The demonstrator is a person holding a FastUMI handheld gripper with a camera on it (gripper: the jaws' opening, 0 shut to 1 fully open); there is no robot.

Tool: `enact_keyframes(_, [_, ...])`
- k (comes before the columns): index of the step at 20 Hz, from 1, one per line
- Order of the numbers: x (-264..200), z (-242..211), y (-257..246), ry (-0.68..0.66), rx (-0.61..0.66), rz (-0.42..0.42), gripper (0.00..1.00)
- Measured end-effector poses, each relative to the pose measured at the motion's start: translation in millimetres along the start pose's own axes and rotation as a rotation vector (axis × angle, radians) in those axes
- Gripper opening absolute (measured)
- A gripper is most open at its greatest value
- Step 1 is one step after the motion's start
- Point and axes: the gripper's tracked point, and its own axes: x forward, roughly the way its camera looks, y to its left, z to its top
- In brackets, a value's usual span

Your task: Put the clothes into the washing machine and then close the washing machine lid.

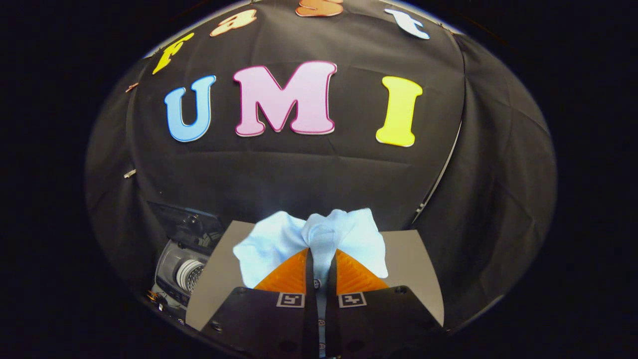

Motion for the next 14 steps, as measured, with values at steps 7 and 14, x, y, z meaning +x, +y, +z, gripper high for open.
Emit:
enact_keyframes(7, [-72.5, 59.5, 34.1, -0.194, -0.004, 0.043, 0.1])
enact_keyframes(14, [-101.4, 90.1, 116.1, -0.26, -0.015, 0.163, 0.1])
